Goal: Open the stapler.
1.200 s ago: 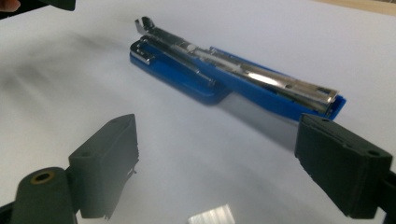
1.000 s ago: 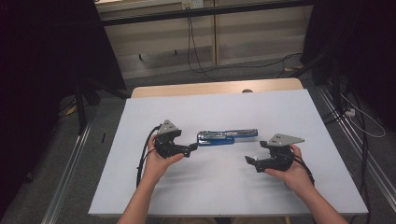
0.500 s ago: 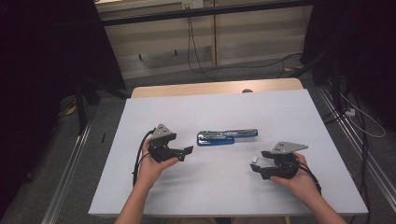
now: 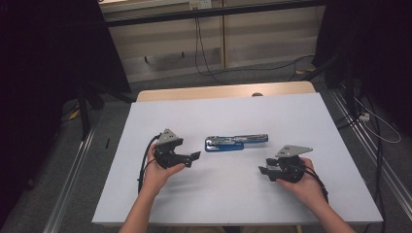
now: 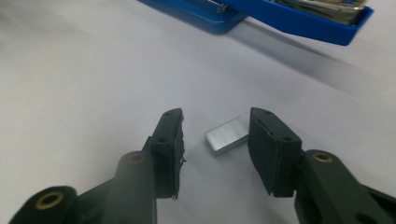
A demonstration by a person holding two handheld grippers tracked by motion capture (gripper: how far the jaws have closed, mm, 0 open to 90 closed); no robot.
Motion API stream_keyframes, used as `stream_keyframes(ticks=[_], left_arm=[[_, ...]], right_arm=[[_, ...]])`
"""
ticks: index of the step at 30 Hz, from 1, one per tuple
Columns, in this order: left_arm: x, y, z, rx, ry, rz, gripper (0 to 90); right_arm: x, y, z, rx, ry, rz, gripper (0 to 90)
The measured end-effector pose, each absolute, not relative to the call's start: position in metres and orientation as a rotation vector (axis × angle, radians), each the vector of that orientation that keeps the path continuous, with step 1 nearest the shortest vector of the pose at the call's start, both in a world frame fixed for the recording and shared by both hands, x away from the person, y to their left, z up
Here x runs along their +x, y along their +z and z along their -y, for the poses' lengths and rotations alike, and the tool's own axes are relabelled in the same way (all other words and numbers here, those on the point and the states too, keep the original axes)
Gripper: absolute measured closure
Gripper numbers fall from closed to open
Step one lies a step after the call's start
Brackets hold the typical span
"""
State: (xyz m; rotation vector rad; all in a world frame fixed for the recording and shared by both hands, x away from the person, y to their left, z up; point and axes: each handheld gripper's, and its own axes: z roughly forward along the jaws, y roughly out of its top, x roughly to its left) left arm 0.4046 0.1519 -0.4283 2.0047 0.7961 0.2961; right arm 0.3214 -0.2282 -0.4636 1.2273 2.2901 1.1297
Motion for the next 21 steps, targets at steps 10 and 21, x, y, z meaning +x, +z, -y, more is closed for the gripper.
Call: stream_keyframes(ticks=[10,21], left_arm=[[0.4044,-0.4273,-0.1526,1.996,0.303,-0.795,11.7],[0.4043,-0.4262,-0.1542,1.994,0.314,-0.792,11.6]], right_arm=[[0.3254,-0.4647,0.2286,1.249,1.085,-2.278,70.7],[0.329,-0.4653,0.2304,1.246,1.108,-2.296,74.0]])
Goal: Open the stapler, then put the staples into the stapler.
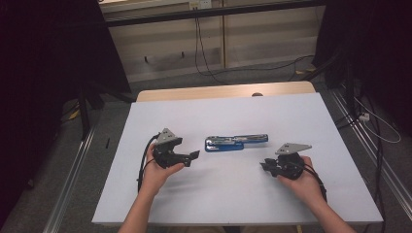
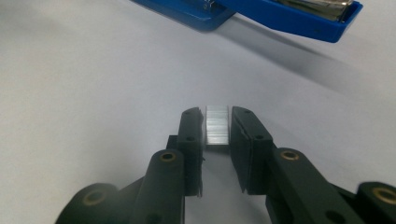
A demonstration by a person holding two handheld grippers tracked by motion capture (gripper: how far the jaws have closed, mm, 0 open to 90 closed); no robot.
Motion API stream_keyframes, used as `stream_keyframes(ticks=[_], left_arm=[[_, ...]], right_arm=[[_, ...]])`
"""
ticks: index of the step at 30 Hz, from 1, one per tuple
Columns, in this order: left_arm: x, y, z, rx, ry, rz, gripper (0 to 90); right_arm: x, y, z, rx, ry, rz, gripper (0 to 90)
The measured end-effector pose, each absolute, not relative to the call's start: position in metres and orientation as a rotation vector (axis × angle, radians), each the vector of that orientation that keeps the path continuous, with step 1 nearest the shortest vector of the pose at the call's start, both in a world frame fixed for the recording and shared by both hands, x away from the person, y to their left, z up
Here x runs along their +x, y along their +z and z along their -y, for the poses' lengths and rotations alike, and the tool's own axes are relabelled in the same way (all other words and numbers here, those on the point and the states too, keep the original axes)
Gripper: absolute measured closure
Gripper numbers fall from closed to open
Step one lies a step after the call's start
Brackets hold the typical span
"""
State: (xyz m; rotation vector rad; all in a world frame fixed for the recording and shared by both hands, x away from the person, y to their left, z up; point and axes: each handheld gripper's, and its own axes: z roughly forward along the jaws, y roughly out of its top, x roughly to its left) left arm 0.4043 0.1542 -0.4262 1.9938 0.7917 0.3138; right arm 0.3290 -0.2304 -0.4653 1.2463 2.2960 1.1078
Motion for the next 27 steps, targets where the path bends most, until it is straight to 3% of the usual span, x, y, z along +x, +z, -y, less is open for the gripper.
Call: stream_keyframes(ticks=[6,27], left_arm=[[0.404,-0.426,-0.154,1.997,0.311,-0.795,11.6],[0.407,-0.427,-0.164,1.997,0.308,-0.823,10.3]], right_arm=[[0.332,-0.465,0.229,1.23,1.081,-2.307,78.0],[0.341,-0.453,0.233,1.15,1.218,-2.349,79.0]])
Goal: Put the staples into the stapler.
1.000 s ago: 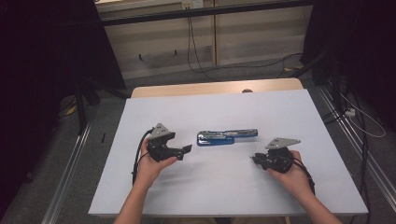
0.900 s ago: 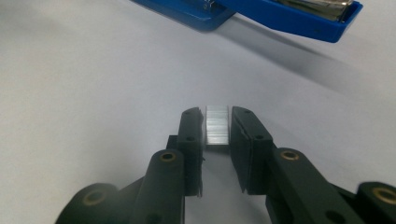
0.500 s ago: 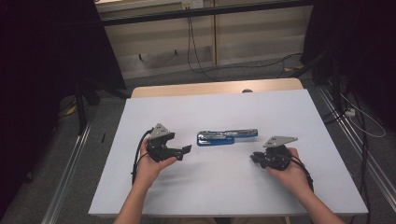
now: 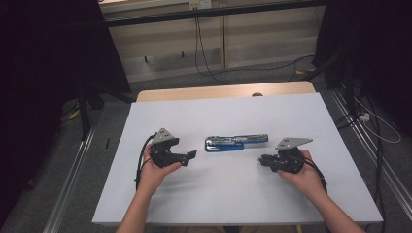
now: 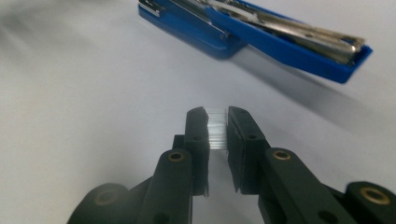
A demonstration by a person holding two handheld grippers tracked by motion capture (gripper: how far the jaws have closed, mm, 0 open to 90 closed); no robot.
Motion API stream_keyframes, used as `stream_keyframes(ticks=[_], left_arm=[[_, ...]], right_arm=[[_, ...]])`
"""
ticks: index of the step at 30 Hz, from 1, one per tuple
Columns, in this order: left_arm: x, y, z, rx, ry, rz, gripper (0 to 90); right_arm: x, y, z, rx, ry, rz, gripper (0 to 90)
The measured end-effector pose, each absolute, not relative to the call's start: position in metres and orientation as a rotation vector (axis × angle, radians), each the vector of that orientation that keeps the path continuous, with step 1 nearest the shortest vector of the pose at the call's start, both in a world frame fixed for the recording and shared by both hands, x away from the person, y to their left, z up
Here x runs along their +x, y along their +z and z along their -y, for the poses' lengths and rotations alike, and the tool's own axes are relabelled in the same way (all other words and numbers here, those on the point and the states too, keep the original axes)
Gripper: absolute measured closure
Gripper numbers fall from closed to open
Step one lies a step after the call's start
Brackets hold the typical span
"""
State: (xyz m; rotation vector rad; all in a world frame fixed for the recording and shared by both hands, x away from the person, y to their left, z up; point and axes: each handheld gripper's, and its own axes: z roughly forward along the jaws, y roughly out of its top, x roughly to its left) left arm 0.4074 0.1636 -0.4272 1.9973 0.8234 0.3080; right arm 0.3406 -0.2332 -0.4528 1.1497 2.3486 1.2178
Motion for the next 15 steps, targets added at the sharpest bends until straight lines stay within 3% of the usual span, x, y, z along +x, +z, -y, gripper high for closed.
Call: stream_keyframes(ticks=[15], left_arm=[[0.404,-0.424,-0.167,1.972,0.292,-0.837,10.1]], right_arm=[[0.361,-0.431,0.224,1.022,1.331,-2.385,79.0]])
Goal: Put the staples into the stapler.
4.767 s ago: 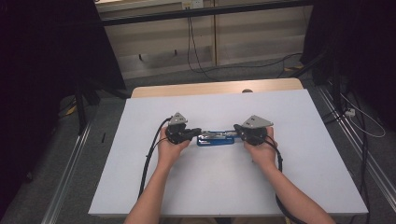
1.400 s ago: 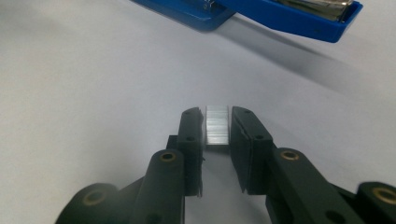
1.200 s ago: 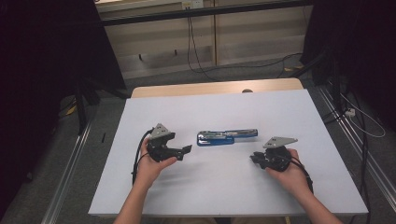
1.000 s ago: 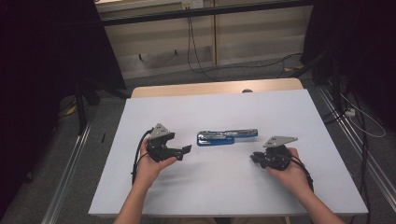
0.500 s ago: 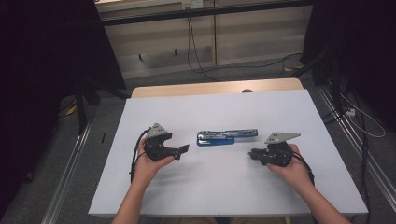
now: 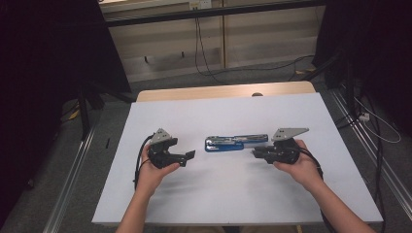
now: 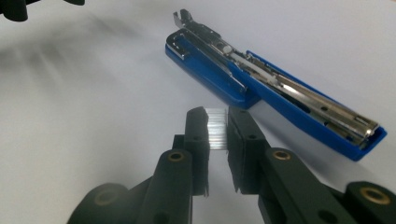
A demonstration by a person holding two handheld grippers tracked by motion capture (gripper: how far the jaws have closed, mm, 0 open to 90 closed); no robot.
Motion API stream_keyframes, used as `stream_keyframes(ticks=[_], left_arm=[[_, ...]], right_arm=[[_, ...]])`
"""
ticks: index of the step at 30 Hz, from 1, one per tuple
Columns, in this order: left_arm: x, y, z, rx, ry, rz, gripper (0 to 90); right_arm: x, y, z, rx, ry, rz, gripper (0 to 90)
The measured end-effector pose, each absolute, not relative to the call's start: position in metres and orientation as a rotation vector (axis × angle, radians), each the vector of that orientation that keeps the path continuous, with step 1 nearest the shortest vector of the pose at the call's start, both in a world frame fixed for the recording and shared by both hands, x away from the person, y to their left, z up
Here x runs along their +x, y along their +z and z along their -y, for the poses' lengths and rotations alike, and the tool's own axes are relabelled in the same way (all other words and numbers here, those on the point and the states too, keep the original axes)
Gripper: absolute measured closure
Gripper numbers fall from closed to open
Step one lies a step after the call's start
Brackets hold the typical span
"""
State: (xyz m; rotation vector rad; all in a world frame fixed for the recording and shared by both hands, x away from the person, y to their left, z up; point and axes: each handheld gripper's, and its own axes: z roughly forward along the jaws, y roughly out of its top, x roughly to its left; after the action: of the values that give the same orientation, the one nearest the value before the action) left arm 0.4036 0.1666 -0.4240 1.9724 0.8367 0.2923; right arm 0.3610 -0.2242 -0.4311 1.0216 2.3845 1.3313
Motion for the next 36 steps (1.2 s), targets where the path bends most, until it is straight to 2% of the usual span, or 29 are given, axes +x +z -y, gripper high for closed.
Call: stream_keyframes(ticks=[36], left_arm=[[0.405,-0.424,-0.17,1.967,0.285,-0.84,9.7]], right_arm=[[0.412,-0.395,0.207,0.765,1.346,-2.545,79.1]])
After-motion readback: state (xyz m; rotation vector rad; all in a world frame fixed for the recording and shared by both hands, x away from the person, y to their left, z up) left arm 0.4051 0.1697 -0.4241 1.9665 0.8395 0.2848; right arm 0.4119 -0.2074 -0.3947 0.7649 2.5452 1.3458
